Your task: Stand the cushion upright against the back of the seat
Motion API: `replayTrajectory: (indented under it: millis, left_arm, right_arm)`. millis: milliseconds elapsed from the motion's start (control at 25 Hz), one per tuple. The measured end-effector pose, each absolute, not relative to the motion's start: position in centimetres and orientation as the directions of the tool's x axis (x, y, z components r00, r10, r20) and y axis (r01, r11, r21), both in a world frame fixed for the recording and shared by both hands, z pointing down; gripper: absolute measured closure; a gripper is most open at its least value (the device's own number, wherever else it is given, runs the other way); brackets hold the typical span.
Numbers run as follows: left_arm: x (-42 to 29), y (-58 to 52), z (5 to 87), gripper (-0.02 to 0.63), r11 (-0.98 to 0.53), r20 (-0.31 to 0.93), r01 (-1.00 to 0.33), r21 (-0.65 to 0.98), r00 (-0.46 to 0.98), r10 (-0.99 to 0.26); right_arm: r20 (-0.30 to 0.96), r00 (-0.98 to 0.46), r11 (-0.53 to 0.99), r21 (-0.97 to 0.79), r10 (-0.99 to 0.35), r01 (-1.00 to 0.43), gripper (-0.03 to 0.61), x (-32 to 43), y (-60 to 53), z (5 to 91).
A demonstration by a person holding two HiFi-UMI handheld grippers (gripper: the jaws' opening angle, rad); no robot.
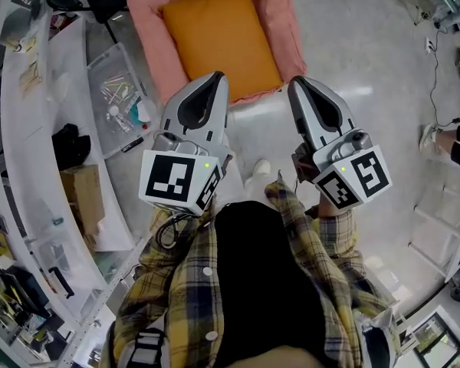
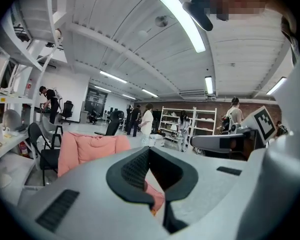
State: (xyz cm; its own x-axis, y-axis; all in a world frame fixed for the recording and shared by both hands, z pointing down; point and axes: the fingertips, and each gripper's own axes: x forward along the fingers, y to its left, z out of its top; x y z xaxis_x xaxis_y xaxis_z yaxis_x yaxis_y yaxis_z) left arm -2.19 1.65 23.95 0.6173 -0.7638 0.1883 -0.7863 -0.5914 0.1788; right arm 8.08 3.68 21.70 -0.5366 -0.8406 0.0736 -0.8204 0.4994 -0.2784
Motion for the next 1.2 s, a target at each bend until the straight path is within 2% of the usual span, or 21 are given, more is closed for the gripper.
replayTrajectory:
  millis: [360,680,1040,1200]
  left_arm:
    - [-2.2,-5.3,27.8,0.609,-0.626,0.228,-0.754,0.2,0.657,-0.718]
    - [-1.5,-8.1,35.2,0.609,-0.542,0.295,-0.81,0.225,0.587,-0.754]
    - [-0.2,-9.8,42.6,0.609,-0.455,0.355,-0.85,0.267,0.526,-0.773]
    - [-0.5,-9.7,45.8,0.609,-0.441,0.397,-0.857,0.267,0.515,-0.76]
  right_arm:
    - [0.144,-0.458,0.403,-0.298,-0.877,-0.865,0.56,7.8,-3.5,26.2]
    - [0.216,-0.435,0.369,-0.285,-0.874,-0.885,0.56,9.5,-6.1,33.8]
    - [0.313,-0.476,0.336,-0.409,-0.822,-0.849,0.555,11.7,-8.0,43.9]
    - [0.345,-0.484,0.29,-0.482,-0.804,-0.827,0.497,12.1,-7.7,49.0]
